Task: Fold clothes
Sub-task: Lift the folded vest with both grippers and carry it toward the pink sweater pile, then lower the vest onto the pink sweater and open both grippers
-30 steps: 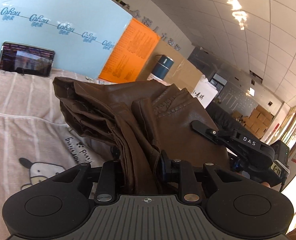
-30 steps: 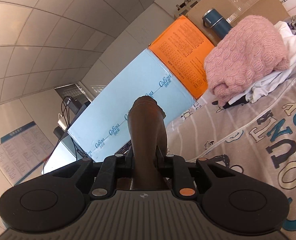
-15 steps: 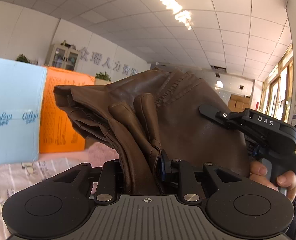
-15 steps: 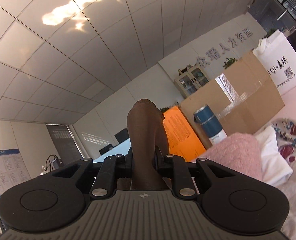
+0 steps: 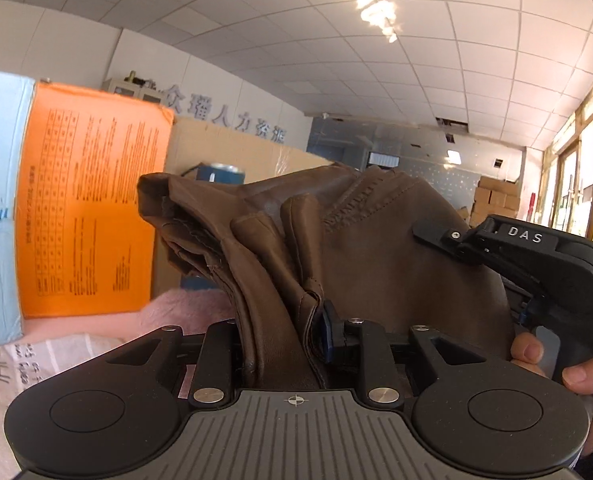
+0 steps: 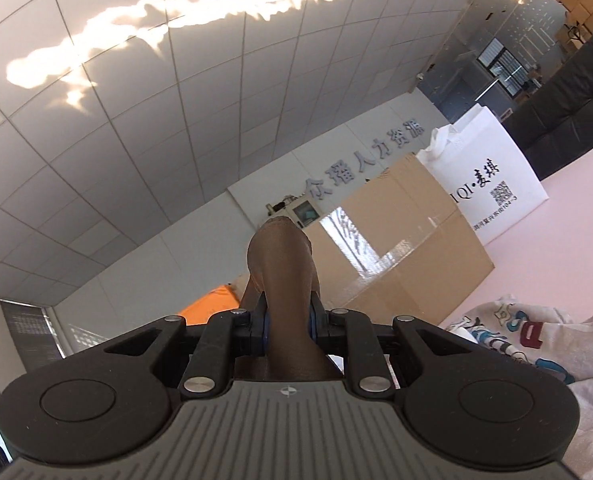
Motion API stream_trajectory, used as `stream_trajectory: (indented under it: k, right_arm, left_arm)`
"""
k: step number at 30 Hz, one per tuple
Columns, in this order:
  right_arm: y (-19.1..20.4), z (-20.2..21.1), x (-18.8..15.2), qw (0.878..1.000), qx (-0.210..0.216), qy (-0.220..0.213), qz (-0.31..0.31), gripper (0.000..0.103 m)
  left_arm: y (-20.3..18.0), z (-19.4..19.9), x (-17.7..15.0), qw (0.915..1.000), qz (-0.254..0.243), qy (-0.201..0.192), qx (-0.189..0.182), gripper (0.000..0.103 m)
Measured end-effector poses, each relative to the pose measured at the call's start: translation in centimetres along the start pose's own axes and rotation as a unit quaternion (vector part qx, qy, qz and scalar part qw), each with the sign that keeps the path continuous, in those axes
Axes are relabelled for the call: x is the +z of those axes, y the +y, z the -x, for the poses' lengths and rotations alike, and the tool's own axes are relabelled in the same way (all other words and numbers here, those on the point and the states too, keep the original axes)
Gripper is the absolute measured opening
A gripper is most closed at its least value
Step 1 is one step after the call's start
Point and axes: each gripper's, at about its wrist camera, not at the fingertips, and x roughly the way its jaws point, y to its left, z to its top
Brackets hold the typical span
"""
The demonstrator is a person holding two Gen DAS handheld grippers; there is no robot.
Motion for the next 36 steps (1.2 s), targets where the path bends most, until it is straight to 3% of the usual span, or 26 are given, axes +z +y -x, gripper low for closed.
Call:
stream_trajectory:
  k: [6,7,8,9,10,11,13,18,23,32,36]
  right_arm:
    - [-3.1,-2.8,-1.4,0.996,-0.079,0.033,-0.006,0.019]
    - [-3.3,-3.2,-1.6,0.995,-0.09,0.04,-0.005,0.021]
    - [-3.5,-3.6,-1.9,0.994,-0.103,0.046,-0.002,0.026]
    - [-3.5,-3.8,-2.3,0.991,-0.125,0.051,0.007,0.036]
    - [-3.6,-4.0,-2.6,0.987,-0.149,0.052,0.017,0.042]
    - [-3.9,-4.0,-2.9,0.983,-0.172,0.055,0.03,0.05]
    - [-4.6,-4.7,-3.5,0.974,-0.213,0.066,0.048,0.062]
    - [-5.6,-5.4,-4.6,0.963,-0.252,0.08,0.055,0.084]
    - [-5.7,-5.7,-5.2,0.956,-0.274,0.079,0.073,0.091]
    - [-6.3,-5.4,-4.9,0.958,-0.273,0.076,0.042,0.102]
    - [-6.0,-4.8,-4.7,0.962,-0.261,0.066,0.039,0.103]
  left_arm:
    - [0.9,-1.1,-1.5,0.9993,0.023,0.008,0.03,0.038]
    - [0.9,-1.0,-1.5,0.999,0.021,0.007,0.038,0.046]
    - [0.9,-0.8,-1.5,0.9987,0.02,0.006,0.047,0.062]
    - [0.9,-0.9,-1.6,0.9975,0.013,-0.004,0.069,0.07]
    - [0.9,-0.9,-1.8,0.9958,0.005,-0.013,0.091,0.088]
    - [0.7,-0.4,-2.1,0.9939,-0.005,-0.019,0.109,0.094]
    - [1.3,-0.5,-2.1,0.9927,-0.023,-0.017,0.117,0.095]
    - [2.5,-1.0,-2.7,0.9918,-0.006,0.03,0.124,0.103]
    - [2.5,0.0,-1.2,0.9909,0.005,0.033,0.13,0.103]
    - [2.9,5.4,0.6,0.9871,-0.006,0.028,0.157,0.103]
    - [4.0,7.8,1.3,0.9861,-0.003,0.017,0.165,0.103]
